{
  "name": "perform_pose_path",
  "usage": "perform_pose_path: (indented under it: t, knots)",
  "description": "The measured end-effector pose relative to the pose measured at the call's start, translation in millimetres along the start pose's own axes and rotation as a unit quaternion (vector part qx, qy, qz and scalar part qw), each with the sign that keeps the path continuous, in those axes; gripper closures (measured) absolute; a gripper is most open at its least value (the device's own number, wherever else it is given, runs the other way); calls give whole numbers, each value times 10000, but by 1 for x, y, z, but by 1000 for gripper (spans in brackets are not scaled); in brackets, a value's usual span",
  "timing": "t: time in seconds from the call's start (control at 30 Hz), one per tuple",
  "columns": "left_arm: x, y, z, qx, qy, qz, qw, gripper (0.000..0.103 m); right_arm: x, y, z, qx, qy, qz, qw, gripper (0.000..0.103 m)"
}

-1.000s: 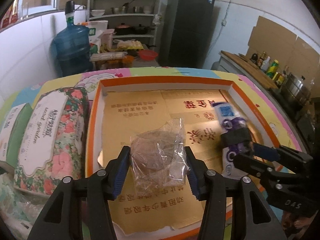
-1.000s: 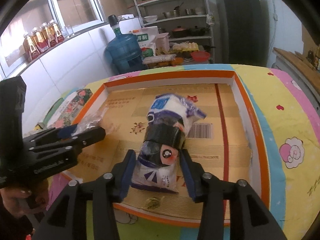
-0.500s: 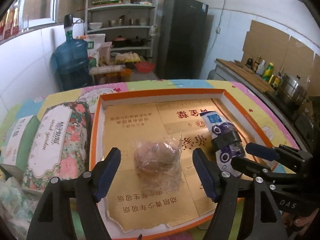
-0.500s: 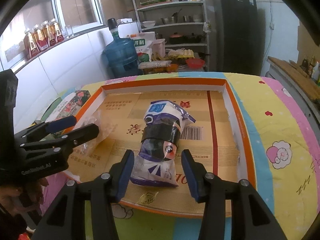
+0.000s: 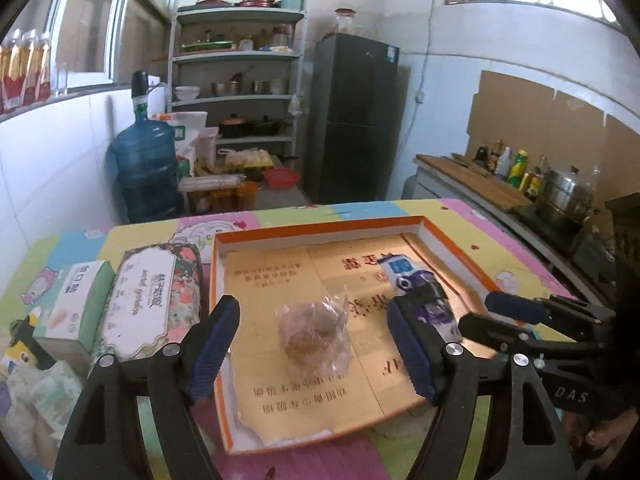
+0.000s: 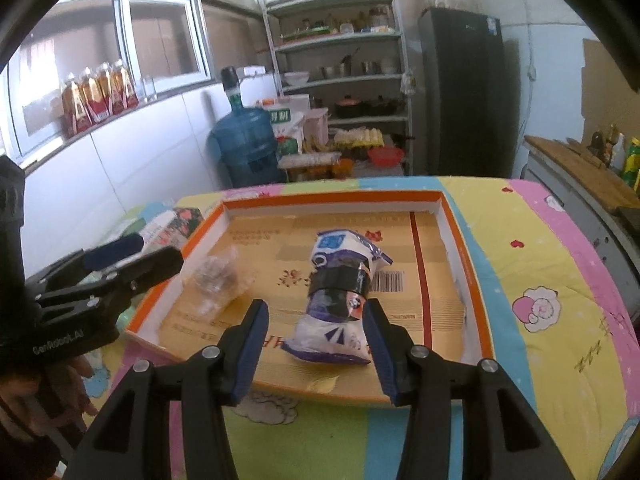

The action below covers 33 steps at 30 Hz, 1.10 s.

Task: Organize soft objects
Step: 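Open the left tool releasing the bun while the right tool releases the packet in the box, then withdraw both open tools from the box back toward the pile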

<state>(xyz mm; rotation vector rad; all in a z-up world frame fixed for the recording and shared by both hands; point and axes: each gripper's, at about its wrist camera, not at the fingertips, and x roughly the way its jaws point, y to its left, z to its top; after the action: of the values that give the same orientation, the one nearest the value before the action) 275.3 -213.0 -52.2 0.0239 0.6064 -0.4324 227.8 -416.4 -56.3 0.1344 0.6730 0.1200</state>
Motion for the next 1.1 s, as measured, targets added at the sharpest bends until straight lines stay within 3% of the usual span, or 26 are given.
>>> perform_pose_path:
  t: [0.43, 0.8, 1.0, 1.1]
  knots:
    - [-88, 20, -20, -118, -852, 329, 9958, 26, -52, 51, -14, -176, -795, -45, 9967, 54]
    - [-157, 40, -46, -314, -1542, 875, 9837, 26, -89, 110, -32, -647, -1291, 33, 9895, 54]
    - [-193, 48, -62, -149, -1818, 1163, 9763, 26, -104, 141, -42, -753, -1441, 339, 9861, 54]
    - [-204, 53, -67, -160, -1810, 1153, 9766, 26, -108, 157, -47, -809, -1472, 416, 9849, 54]
